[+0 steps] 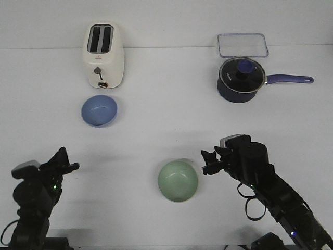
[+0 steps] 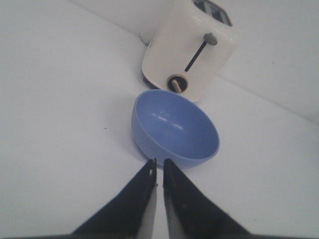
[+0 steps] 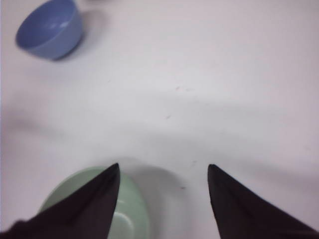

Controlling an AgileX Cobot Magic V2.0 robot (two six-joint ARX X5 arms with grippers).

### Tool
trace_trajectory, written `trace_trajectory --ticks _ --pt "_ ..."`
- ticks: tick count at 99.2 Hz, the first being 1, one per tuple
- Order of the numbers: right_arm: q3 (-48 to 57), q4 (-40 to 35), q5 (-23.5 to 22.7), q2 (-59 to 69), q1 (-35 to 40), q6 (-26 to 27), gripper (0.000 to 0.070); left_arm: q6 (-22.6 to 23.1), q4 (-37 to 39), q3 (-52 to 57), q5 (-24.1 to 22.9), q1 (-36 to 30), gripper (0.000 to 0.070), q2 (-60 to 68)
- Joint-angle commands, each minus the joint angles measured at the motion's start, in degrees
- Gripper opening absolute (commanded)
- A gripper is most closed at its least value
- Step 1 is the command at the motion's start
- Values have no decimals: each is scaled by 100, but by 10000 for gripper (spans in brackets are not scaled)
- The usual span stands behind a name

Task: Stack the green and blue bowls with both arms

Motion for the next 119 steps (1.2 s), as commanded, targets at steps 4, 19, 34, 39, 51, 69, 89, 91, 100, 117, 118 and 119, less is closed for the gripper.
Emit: trace_trajectory --ticks 4,19,34,39,51,69,89,91,100,117,118,119 --pt "74 -57 -15 9 -90 -179 370 511 48 625 181 4 23 1346" --pt "74 -293 -11 11 -188 -306 370 673 59 1565 533 4 425 3060" --pt "74 -358 -9 11 -188 -345 370 684 48 2402 595 4 555 4494" --pt "74 -365 -2 11 -188 -348 370 684 48 2645 595 11 554 4909" --pt "74 -369 7 11 -188 -348 370 682 42 3185 595 39 546 5755" --pt "74 -374 160 11 -192 -356 370 680 7 3740 590 57 411 6616" --pt "74 -365 310 17 -278 -417 370 686 37 3871 592 76 12 6802" --pt "74 -365 356 20 -304 -433 370 686 4 3886 592 76 13 6793" --pt "68 -330 634 68 -492 -494 370 682 -280 3993 623 74 13 6704" --pt "59 61 693 264 -1202 -621 370 678 -468 4017 1290 22 13 6074" --pt "59 81 693 284 -1248 -625 370 675 -479 4017 1364 9 13 6019" --pt "57 101 691 297 -1292 -627 370 678 -485 4015 1436 -7 13 5969"
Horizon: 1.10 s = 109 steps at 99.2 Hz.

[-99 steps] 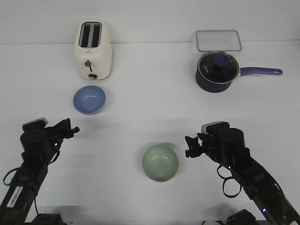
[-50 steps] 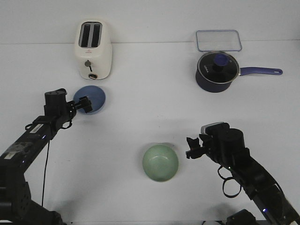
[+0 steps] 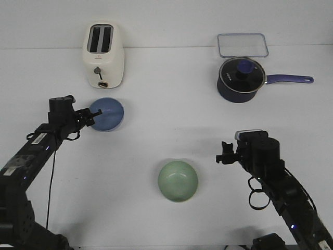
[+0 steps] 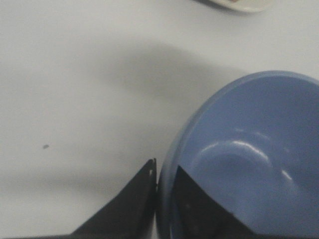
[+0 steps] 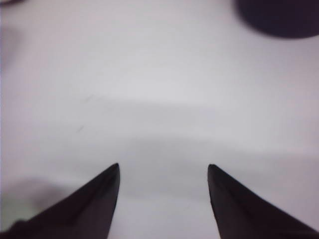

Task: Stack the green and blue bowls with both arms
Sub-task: 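Grasp the blue bowl with the left gripper and carry it onto the green bowl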

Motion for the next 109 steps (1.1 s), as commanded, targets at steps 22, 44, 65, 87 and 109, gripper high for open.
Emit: trace_trajectory --ticks 22,44,65,87,109 --pt "-61 227 -11 376 -785 -282 370 223 -619 127 1097 -767 13 -1419" --pt "-131 262 -153 398 -859 -286 370 431 -1093 61 1390 -2435 13 -1563" --pt "-131 260 -199 398 -859 -286 370 675 -1027 -42 977 -3766 13 -1270" --pt "-131 264 -345 398 -857 -306 370 890 -1034 -42 857 -4221 13 -734" --pt "-131 264 -348 398 -857 -308 370 1027 -1012 -42 890 -4297 199 -413"
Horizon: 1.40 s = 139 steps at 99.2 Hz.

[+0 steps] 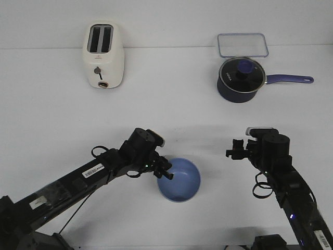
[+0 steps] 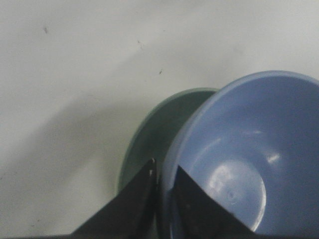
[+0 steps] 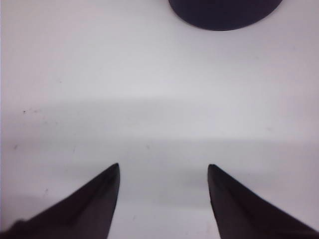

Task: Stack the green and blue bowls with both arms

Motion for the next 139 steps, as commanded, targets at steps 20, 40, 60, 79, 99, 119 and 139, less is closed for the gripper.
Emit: trace_trajectory --ticks 20,40,60,79,99,119,139 --pt "31 59 -20 57 7 -131 370 157 179 87 24 197 437 -341" --pt "31 243 -297 -52 0 -243 364 426 216 87 -1283 852 398 -1456" --pt "9 501 -560 -487 2 -352 0 866 129 -9 -2697 1849 15 -2511" --pt "-761 1491 -553 -1690 2 -501 0 1054 772 -1263 -2697 2824 14 -3936" --pt "-1847 2426 -369 -3224 2 -498 0 1266 2396 -3517 -2629 3390 12 -6067" --pt "-2103 2398 256 -3818 2 -498 0 1038 2599 -4240 -2634 3622 13 -7093" --pt "-2098 2461 240 -3821 2 -494 0 1045 2621 -4227 -2634 3628 15 -7158"
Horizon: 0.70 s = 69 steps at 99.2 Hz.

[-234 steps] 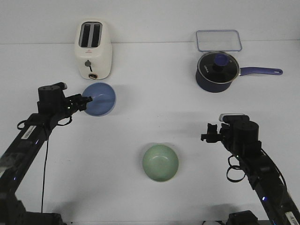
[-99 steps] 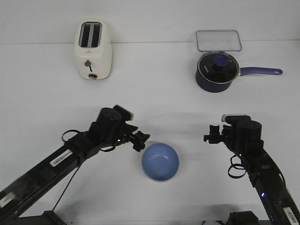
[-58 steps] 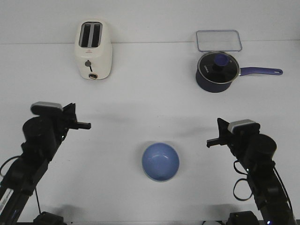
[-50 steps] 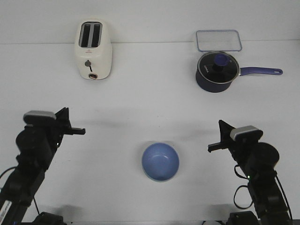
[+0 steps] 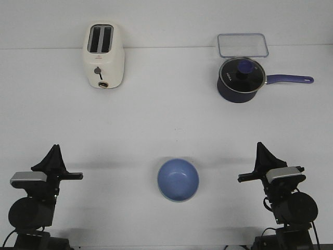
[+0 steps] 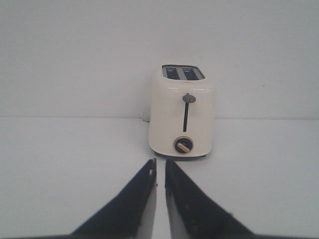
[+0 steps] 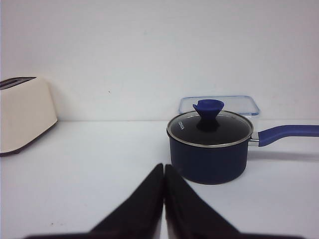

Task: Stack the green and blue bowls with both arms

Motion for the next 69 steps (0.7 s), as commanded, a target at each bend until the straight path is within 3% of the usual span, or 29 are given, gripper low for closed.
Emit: trace_trajectory --ticks 1,53,69 --pt "11 90 11 17 2 -37 0 -13 48 76 9 0 15 -11" --pt "11 90 11 17 2 -39 0 -7 46 70 7 0 15 -17" --pt "11 87 11 17 2 -37 0 -52 70 -363 15 31 15 -466"
